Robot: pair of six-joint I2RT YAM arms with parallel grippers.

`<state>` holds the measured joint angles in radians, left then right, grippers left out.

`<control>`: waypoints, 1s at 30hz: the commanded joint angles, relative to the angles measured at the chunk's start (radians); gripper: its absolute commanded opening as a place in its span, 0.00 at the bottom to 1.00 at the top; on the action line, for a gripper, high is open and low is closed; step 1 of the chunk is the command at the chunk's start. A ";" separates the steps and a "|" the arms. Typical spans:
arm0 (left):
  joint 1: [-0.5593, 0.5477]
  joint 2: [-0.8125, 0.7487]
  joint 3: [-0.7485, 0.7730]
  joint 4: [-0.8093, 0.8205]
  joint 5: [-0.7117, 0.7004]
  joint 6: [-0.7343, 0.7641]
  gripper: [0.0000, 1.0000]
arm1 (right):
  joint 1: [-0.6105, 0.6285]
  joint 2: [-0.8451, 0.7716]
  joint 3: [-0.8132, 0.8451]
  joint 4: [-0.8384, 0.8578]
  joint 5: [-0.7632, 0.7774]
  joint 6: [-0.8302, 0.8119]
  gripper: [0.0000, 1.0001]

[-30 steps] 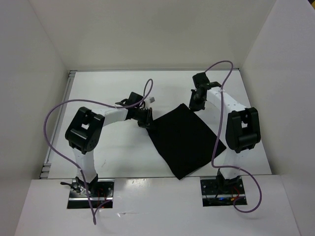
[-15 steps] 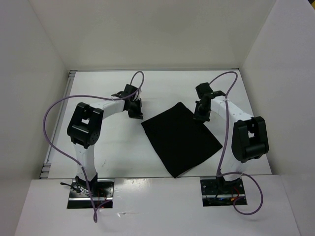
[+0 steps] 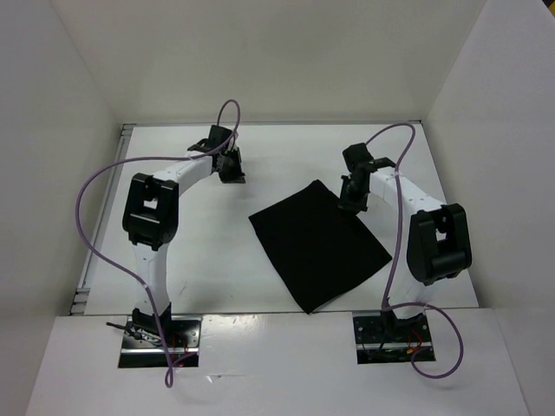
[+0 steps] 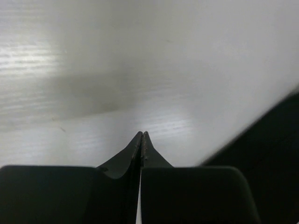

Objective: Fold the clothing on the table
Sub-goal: Flatten the skirt out

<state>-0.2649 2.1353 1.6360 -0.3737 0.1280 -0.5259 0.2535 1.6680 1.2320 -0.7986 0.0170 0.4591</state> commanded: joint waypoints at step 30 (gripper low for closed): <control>-0.119 -0.044 -0.240 -0.088 0.048 0.000 0.00 | 0.035 0.050 0.005 -0.040 -0.037 -0.017 0.06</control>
<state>-0.4557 2.0296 1.3609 -0.4492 0.3351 -0.5560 0.2790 1.7157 1.1988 -0.8146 0.0208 0.4511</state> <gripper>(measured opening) 0.000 0.057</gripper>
